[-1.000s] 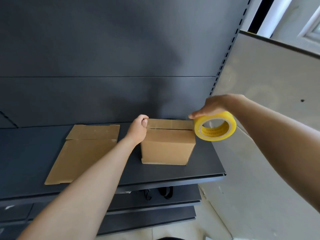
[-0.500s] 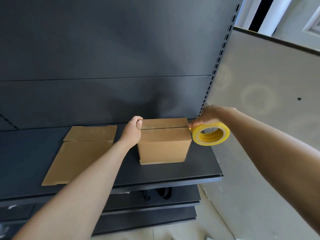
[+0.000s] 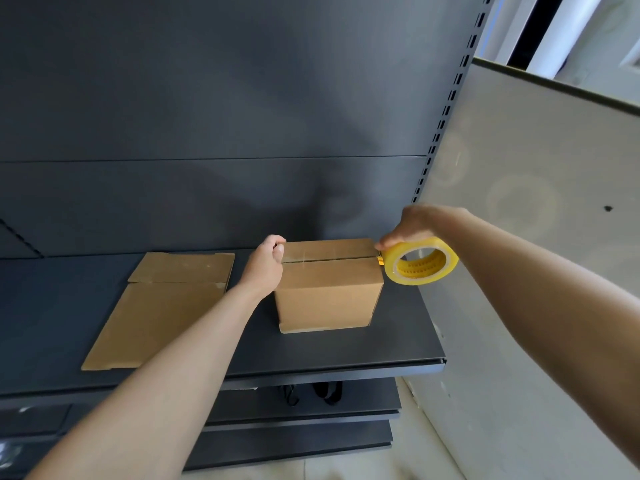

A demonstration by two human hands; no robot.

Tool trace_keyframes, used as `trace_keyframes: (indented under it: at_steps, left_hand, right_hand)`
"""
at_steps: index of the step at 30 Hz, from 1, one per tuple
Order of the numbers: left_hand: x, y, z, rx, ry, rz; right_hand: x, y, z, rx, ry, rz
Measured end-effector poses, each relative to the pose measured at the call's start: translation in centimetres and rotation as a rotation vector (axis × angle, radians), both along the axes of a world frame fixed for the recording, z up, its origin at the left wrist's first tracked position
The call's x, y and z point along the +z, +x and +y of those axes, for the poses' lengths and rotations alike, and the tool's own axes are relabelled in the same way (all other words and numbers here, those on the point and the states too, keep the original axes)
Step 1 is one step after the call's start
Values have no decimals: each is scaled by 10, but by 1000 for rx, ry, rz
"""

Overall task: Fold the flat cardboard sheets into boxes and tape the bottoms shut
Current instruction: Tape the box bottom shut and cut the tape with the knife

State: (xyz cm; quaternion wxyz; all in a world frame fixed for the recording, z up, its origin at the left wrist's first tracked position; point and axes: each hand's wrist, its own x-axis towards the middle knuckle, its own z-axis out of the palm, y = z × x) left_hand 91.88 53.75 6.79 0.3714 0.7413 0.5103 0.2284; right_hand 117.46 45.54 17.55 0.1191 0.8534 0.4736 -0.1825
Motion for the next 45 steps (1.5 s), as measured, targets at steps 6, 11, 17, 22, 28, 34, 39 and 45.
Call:
trace_keyframes:
  at_steps: [6, 11, 17, 22, 28, 34, 39, 45]
  left_hand:
    - [-2, 2, -2, 26, 8, 6]
    - [-2, 2, -3, 41, 1, -4]
    - [9, 5, -1, 224, 222, 125]
    - [25, 30, -21, 70, 554, 524]
    - [12, 64, -58, -43, 333, 607]
    - [9, 51, -43, -159, 312, 608]
    - [11, 42, -39, -134, 365, 482]
    - [9, 44, -54, -57, 538, 348]
  right_hand:
    - [-29, 7, -5, -36, 10, 119]
    - [-38, 14, -2, -68, -1, 202]
    - [-43, 7, -4, -42, -107, 220]
    - [-53, -15, -3, 36, -120, 240]
    - [-55, -28, -3, 37, -131, 262]
    - [-52, -22, -16, -109, -148, 808]
    - [-55, -28, -12, -192, -157, 928]
    - [-53, -40, -6, -199, -189, 894]
